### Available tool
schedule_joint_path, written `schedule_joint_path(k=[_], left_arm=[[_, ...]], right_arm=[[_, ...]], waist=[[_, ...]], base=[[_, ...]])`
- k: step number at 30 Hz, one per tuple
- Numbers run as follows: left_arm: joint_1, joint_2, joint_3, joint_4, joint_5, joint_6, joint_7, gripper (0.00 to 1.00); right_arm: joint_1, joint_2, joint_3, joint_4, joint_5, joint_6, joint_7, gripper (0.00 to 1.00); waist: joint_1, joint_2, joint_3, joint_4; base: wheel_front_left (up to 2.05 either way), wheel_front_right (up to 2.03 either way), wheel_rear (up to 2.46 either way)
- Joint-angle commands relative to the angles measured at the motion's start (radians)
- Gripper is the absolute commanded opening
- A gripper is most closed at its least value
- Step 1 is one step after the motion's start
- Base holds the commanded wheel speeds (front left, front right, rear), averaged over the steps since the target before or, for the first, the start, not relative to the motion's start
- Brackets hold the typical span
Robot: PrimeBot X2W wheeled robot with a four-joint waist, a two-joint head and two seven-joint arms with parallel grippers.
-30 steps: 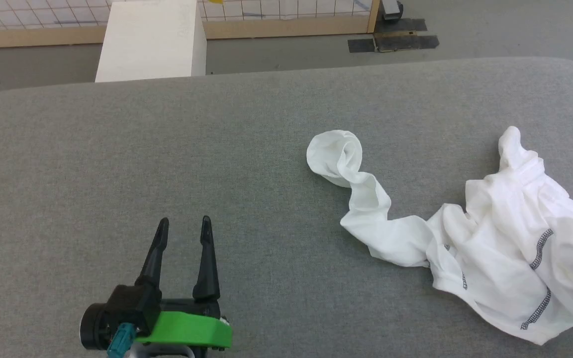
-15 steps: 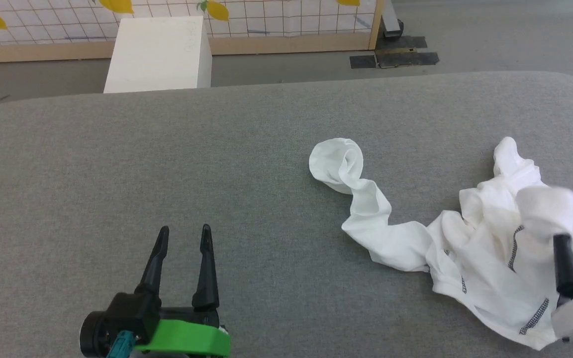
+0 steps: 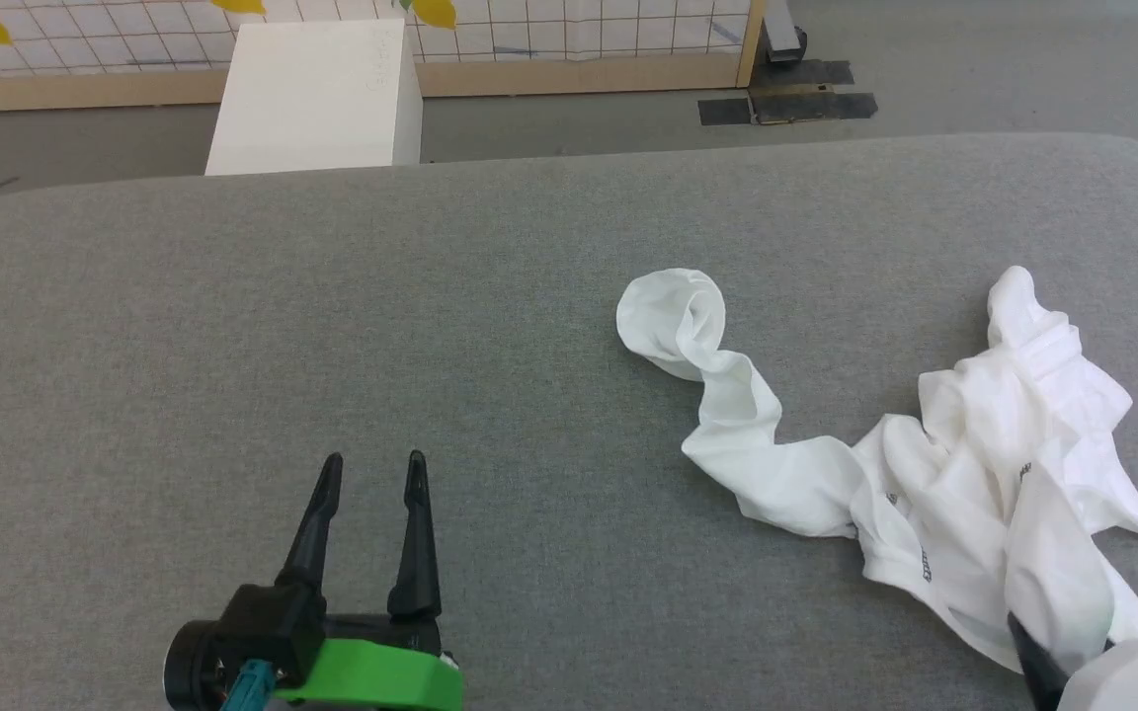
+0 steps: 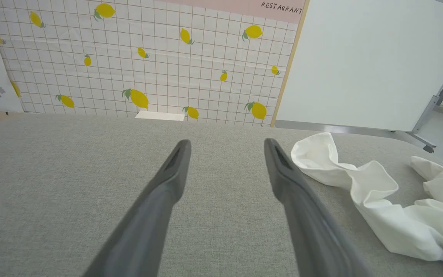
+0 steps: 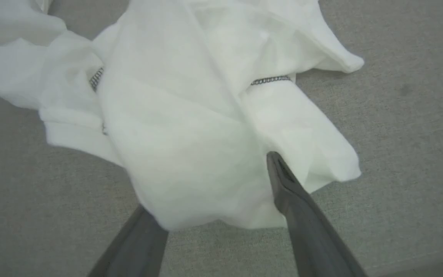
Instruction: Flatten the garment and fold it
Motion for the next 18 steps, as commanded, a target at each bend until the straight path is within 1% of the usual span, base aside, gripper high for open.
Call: schedule_joint_path(k=[1,4,9,13,18], left_arm=[[0.003,-0.002,-0.002,0.001,0.008,-0.006,-0.004,1.0],[-0.003,-0.002,-0.006,0.002,0.004,-0.004,-0.004,1.0],[-0.004,-0.002,-0.003,0.0,0.0,0.001,-0.004,1.0],[-0.002,-0.002,0.002,-0.003,-0.003,0.004,-0.004,1.0],[0.006,-0.002,0.005,-0.006,-0.012,0.01,-0.004,1.0]], right_arm=[[0.017,-0.015,0.015,0.0,0.014,-0.002,0.023,1.0],[0.038,-0.035,0.053,-0.01,0.052,-0.002,0.078,1.0],[0.057,-0.061,0.083,-0.056,0.081,-0.002,0.103,1.0],[0.07,-0.081,0.098,-0.136,0.094,-0.002,0.143,1.0],[0.082,-0.098,0.067,-0.259,0.066,-0.002,0.178,1.0]], waist=[[0.0,0.0,0.0,0.002],[0.0,0.0,0.001,0.007],[0.0,0.0,-0.002,0.013],[0.0,0.0,-0.008,0.016],[0.0,0.0,-0.024,0.02]], base=[[0.0,0.0,0.0],[0.0,0.0,0.0],[0.0,0.0,0.0],[0.0,0.0,0.0],[0.0,0.0,0.0]])
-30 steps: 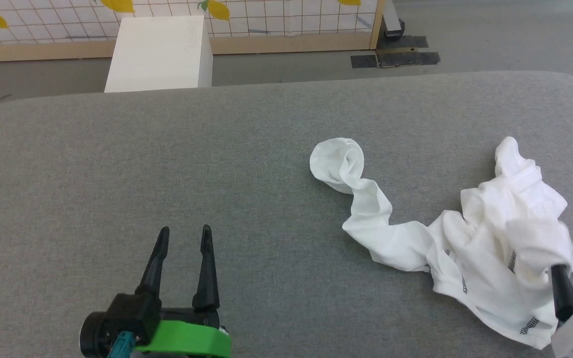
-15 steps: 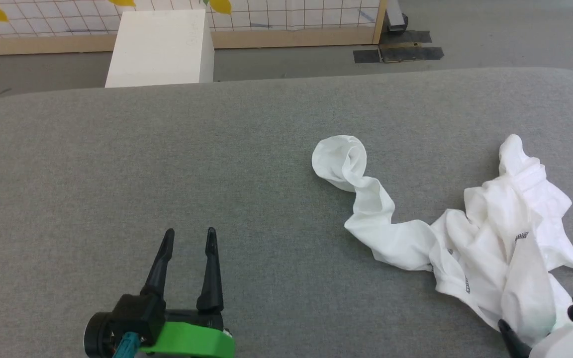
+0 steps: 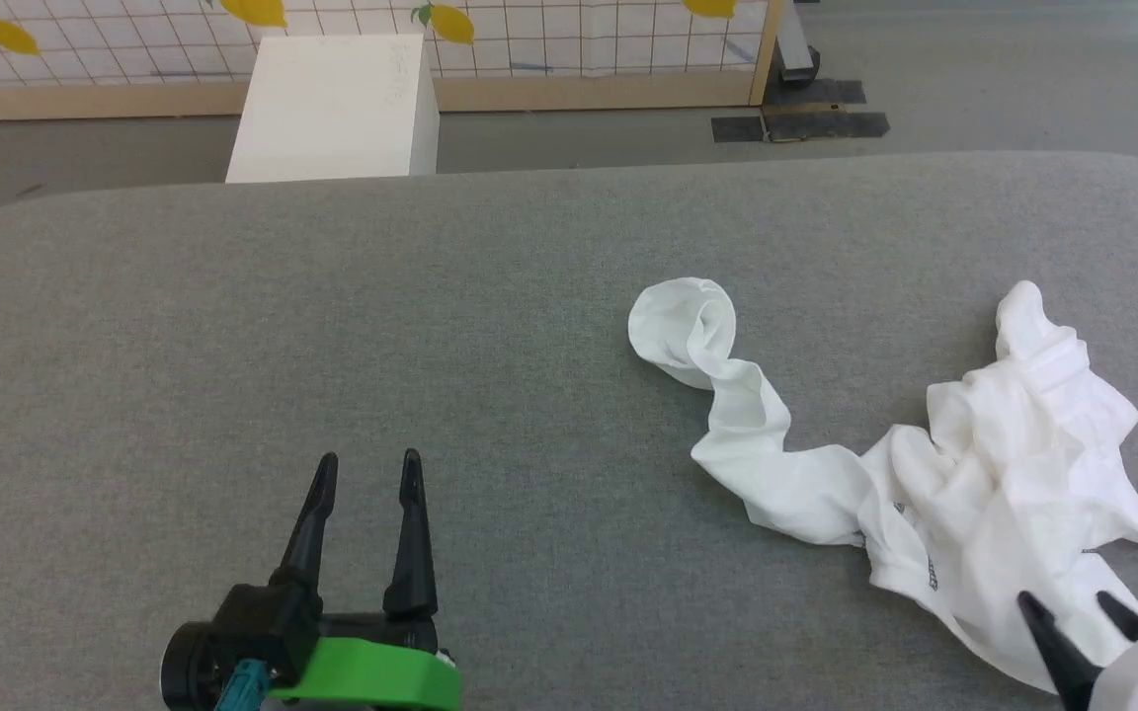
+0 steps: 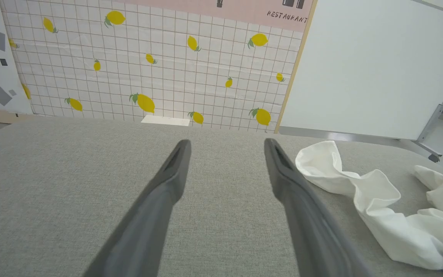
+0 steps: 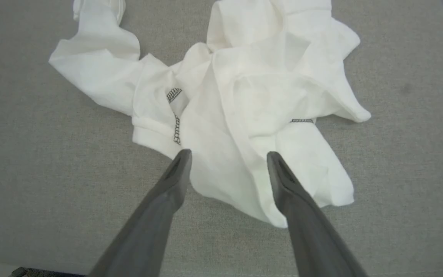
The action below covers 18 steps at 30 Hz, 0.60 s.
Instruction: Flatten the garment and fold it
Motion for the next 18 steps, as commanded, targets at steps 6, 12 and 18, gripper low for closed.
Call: schedule_joint_path(k=[6,12,18], left_arm=[[0.02,-0.002,0.006,-0.01,-0.011,0.012,-0.004,1.0],[0.024,-0.002,0.007,-0.027,-0.01,0.009,-0.004,1.0],[0.029,-0.002,-0.007,-0.064,-0.001,0.003,-0.004,1.0]], right_arm=[[0.0,0.007,-0.037,-0.126,-0.026,-0.002,0.008,1.0],[-0.085,0.065,-0.099,-0.177,-0.118,-0.002,-0.183,1.0],[-0.108,0.102,-0.122,-0.115,-0.2,-0.002,-0.431,1.0]], waist=[[0.0,0.0,-0.025,0.001],[0.0,0.0,-0.033,-0.003],[0.0,0.0,-0.036,-0.006]], base=[[0.0,0.0,0.0],[0.0,0.0,0.0],[0.0,0.0,0.0]])
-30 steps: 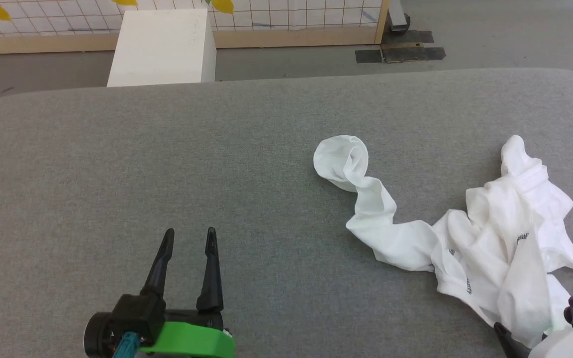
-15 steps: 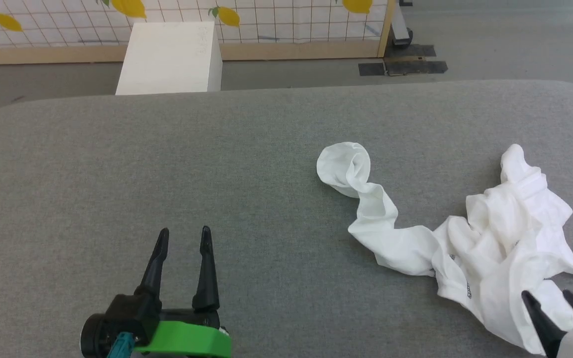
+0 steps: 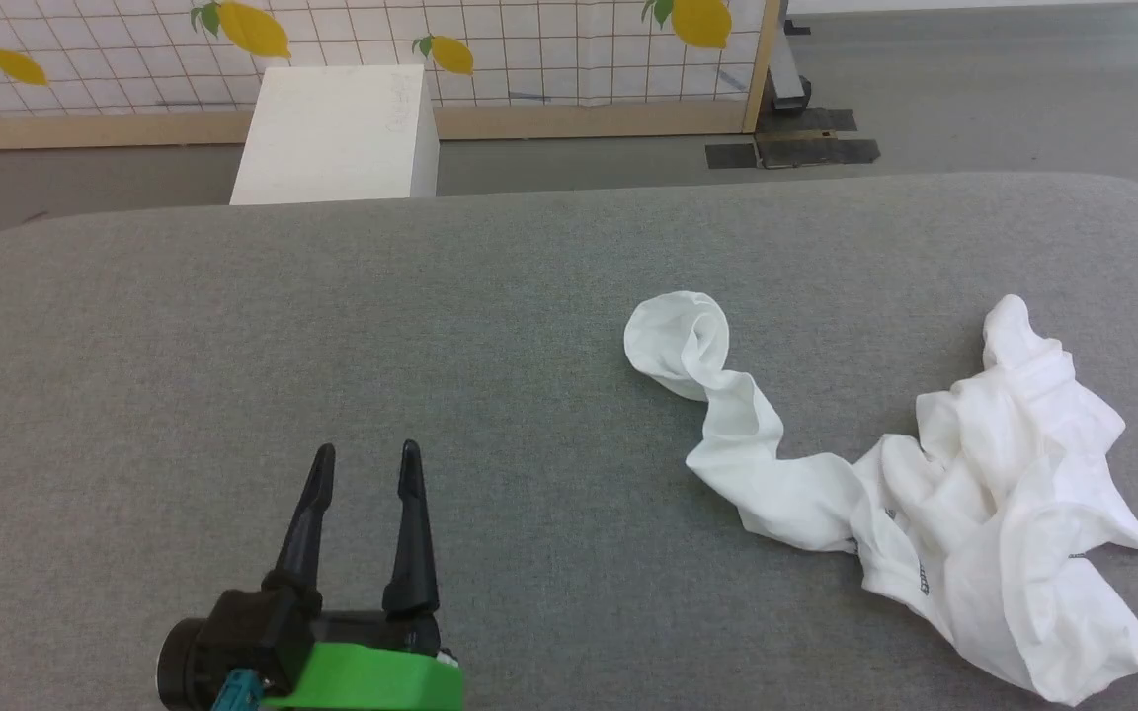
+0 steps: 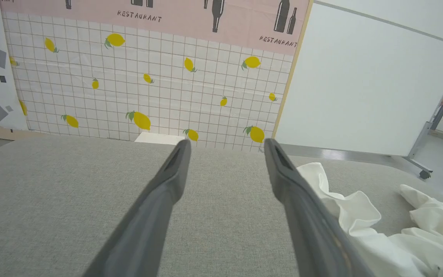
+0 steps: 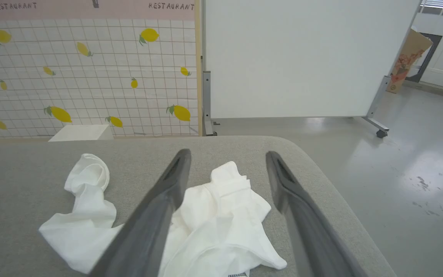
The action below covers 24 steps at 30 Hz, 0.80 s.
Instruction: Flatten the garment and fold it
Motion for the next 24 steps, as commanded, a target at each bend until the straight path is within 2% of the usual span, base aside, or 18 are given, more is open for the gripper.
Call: schedule_joint_path(k=[1,6,10,13,17,19,24], left_arm=[[0.016,-0.002,-0.005,-0.007,0.007,-0.005,-0.004,1.0],[0.013,-0.002,-0.03,-0.016,0.034,-0.015,-0.004,1.0],[-0.042,0.02,-0.095,-0.008,0.08,-0.059,0.037,1.0],[-0.145,0.04,-0.167,-0.013,0.119,-0.121,0.147,1.0],[-0.313,0.034,-0.273,0.009,0.138,-0.192,0.304,1.0],[-0.393,0.03,-0.339,0.048,0.141,-0.212,0.383,1.0],[-0.537,0.022,-0.476,0.181,0.096,-0.229,0.538,1.0]], right_arm=[[-0.001,0.006,0.002,0.023,-0.014,-0.002,-0.042,1.0],[0.002,0.007,-0.003,0.111,0.025,-0.002,-0.129,1.0],[-0.02,0.008,-0.015,0.143,0.027,-0.002,-0.161,1.0],[-0.041,0.008,-0.028,0.149,0.025,-0.002,-0.172,1.0],[-0.069,0.008,-0.044,0.15,0.027,-0.002,-0.181,1.0],[-0.083,0.008,-0.045,0.151,0.032,-0.002,-0.183,1.0],[-0.116,0.008,-0.028,0.152,0.045,-0.002,-0.184,1.0]], waist=[[0.0,0.0,0.001,-0.001],[0.0,0.0,0.012,-0.007],[0.0,0.0,0.033,-0.009],[0.0,0.0,0.061,-0.007],[0.0,0.0,0.102,-0.008],[0.0,0.0,0.125,-0.014],[0.0,0.0,0.188,-0.042]], base=[[0.0,0.0,0.0],[0.0,0.0,0.0],[0.0,0.0,0.0],[0.0,0.0,0.0],[0.0,0.0,0.0],[0.0,0.0,0.0],[0.0,0.0,0.0]])
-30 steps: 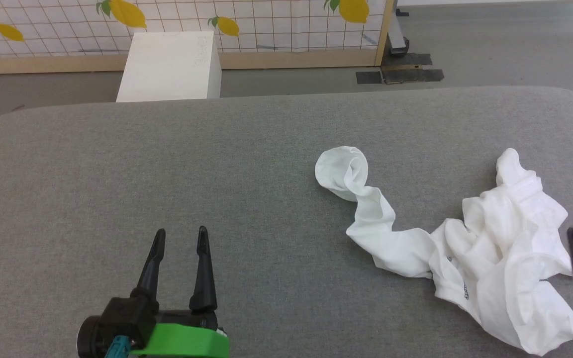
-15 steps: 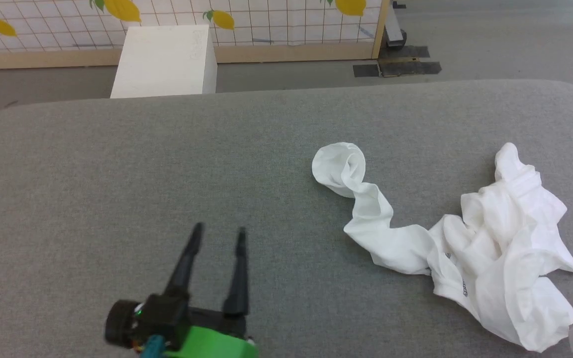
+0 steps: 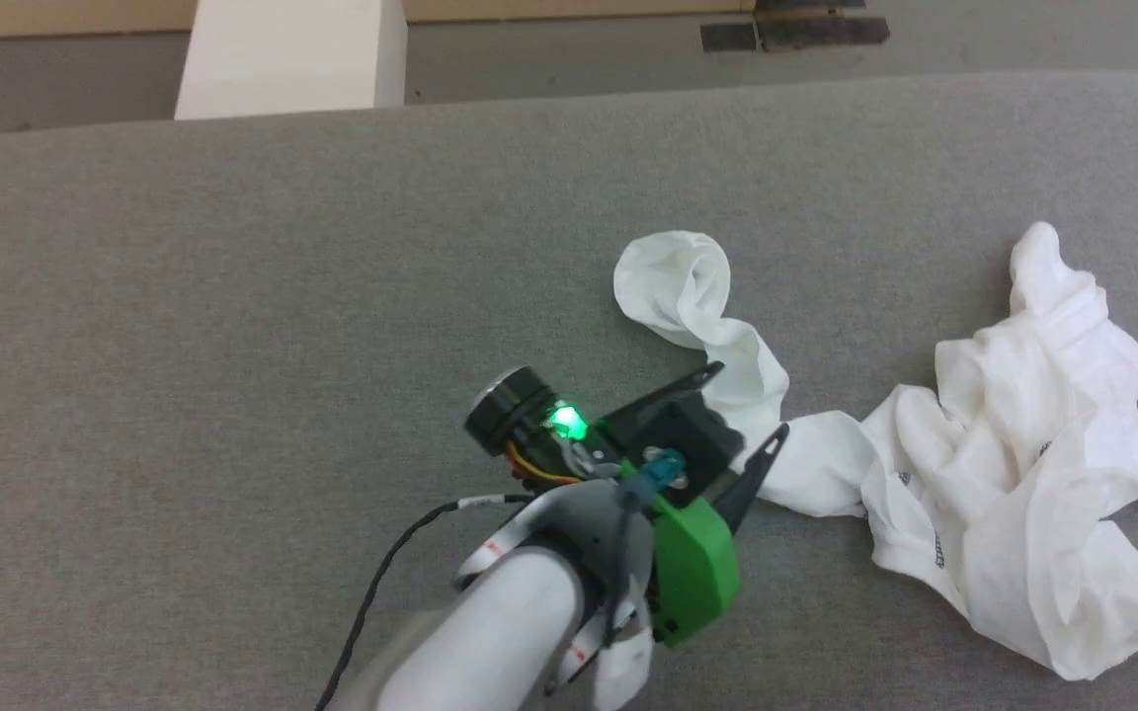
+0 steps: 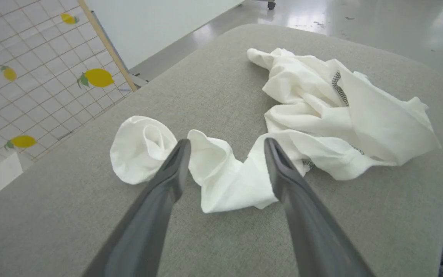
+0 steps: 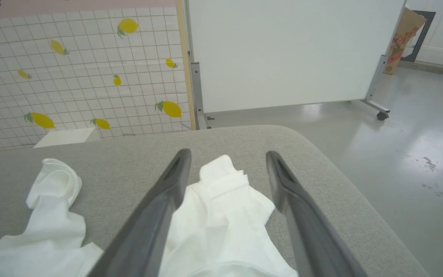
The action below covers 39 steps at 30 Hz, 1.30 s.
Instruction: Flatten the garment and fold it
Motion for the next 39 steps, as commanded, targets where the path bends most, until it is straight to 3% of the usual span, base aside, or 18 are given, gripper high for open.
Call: schedule_joint_path(k=[1,14,15,16,17,23,29,34,39], left_arm=[[-0.042,0.003,-0.021,0.03,-0.003,-0.005,0.017,1.0],[-0.193,0.016,-0.107,0.329,-0.031,-0.007,0.095,1.0],[-0.198,0.015,-0.117,0.345,-0.037,-0.007,0.104,0.94],[-0.203,0.015,-0.13,0.361,-0.048,-0.007,0.109,0.17],[-0.206,0.015,-0.142,0.373,-0.06,-0.007,0.113,0.0],[-0.229,0.015,-0.154,0.391,-0.112,-0.006,0.037,0.0],[-0.25,0.008,-0.107,0.368,-0.13,0.027,-0.09,0.0],[-0.234,0.031,-0.007,0.272,-0.174,0.096,-0.184,0.0],[-0.16,0.143,0.138,0.081,-0.205,0.201,-0.202,0.0]], right_arm=[[-0.02,0.001,0.004,0.001,0.01,-0.002,-0.009,1.0],[-0.05,0.001,0.038,0.019,0.031,-0.002,-0.018,1.0],[-0.051,0.001,0.04,0.02,0.033,-0.002,-0.018,1.0],[-0.052,0.001,0.042,0.022,0.034,-0.002,-0.018,1.0],[-0.053,0.001,0.044,0.023,0.034,-0.002,-0.018,1.0],[-0.051,0.001,0.042,0.024,0.038,-0.002,-0.015,1.0],[-0.042,0.001,0.038,0.019,0.039,-0.002,-0.006,1.0],[-0.027,0.001,0.029,0.005,0.036,-0.002,0.01,1.0],[-0.011,0.001,0.011,-0.015,0.033,-0.002,0.024,1.0]], waist=[[0.0,0.0,0.051,-0.028],[0.0,0.0,0.133,-0.062],[0.0,0.0,0.133,-0.062],[0.0,0.0,0.133,-0.061],[0.0,0.0,0.132,-0.061],[0.0,0.0,0.119,-0.041],[0.0,0.0,0.077,-0.002],[0.0,0.0,0.033,0.036],[0.0,0.0,0.01,0.074]], base=[[0.0,0.0,0.0],[0.0,0.0,0.0],[0.0,0.0,0.0],[0.0,0.0,0.0],[0.0,0.0,0.0],[0.0,0.0,0.0],[0.0,0.0,0.0],[0.0,0.0,0.0],[0.0,0.0,0.0]])
